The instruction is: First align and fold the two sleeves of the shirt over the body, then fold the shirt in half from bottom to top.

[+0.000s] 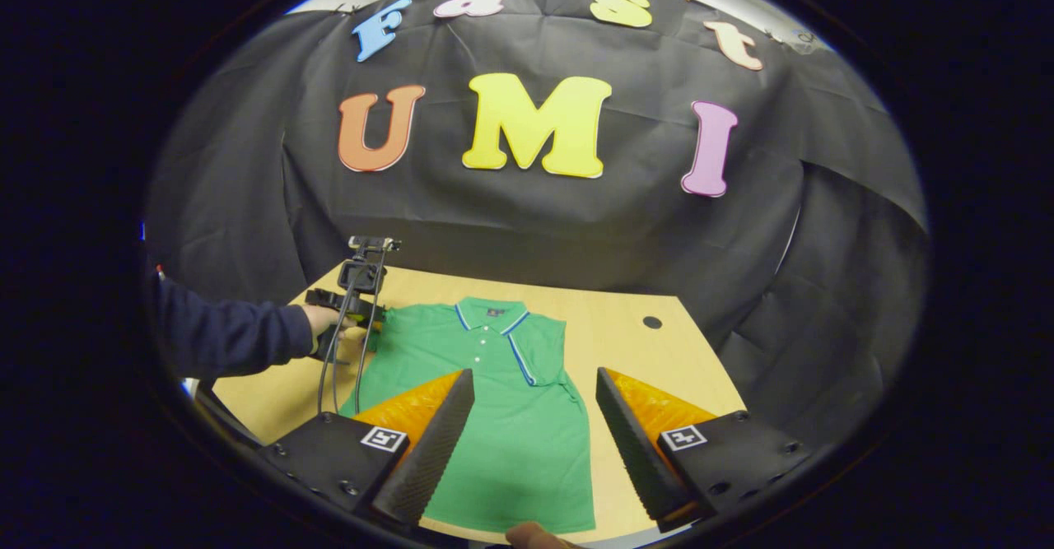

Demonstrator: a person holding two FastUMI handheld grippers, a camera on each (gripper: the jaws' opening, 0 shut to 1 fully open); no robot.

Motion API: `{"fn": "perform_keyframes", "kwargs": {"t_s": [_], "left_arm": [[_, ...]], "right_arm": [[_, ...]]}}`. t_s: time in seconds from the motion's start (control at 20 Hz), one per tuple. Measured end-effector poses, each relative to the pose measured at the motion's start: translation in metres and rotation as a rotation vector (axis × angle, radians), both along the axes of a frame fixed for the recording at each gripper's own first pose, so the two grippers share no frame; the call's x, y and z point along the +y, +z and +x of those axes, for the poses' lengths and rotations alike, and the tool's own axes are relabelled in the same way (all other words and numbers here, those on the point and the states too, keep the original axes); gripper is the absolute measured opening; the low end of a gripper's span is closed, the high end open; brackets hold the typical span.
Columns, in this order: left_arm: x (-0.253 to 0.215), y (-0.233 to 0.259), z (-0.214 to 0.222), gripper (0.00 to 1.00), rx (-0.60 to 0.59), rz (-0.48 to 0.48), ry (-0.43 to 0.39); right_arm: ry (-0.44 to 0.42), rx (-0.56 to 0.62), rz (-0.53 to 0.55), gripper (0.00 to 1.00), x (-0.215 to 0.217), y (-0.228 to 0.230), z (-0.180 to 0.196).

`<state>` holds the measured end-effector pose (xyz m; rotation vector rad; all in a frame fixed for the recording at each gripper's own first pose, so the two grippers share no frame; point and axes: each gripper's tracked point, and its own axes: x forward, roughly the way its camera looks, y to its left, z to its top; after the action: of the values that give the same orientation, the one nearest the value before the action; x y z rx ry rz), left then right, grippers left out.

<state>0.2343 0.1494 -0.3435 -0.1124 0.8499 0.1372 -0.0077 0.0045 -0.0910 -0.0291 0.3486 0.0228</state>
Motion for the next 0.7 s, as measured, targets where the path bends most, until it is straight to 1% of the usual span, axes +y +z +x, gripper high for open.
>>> {"fn": "perform_keyframes", "kwargs": {"t_s": [0.15, 0.3, 0.4, 0.5, 0.7], "left_arm": [[-0.004, 0.024, 0.005, 0.04, -0.067, 0.020, -0.021], [-0.018, 0.048, 0.010, 0.04, -0.118, 0.057, -0.075], [-0.033, 0.057, 0.012, 0.04, -0.131, 0.061, -0.110], [-0.044, 0.062, 0.011, 0.04, -0.131, 0.110, -0.145], [-0.078, 0.064, 0.014, 0.04, -0.148, 0.189, -0.254]], "right_arm": [[-0.004, -0.003, 0.009, 0.95, -0.004, 0.001, -0.003], [-0.011, 0.004, 0.020, 0.95, -0.008, -0.004, -0.004], [-0.019, 0.007, 0.027, 0.95, -0.012, -0.005, -0.005], [-0.030, 0.011, 0.036, 0.95, -0.016, -0.007, -0.007], [-0.065, 0.029, 0.043, 0.95, -0.030, -0.016, -0.011]]}}
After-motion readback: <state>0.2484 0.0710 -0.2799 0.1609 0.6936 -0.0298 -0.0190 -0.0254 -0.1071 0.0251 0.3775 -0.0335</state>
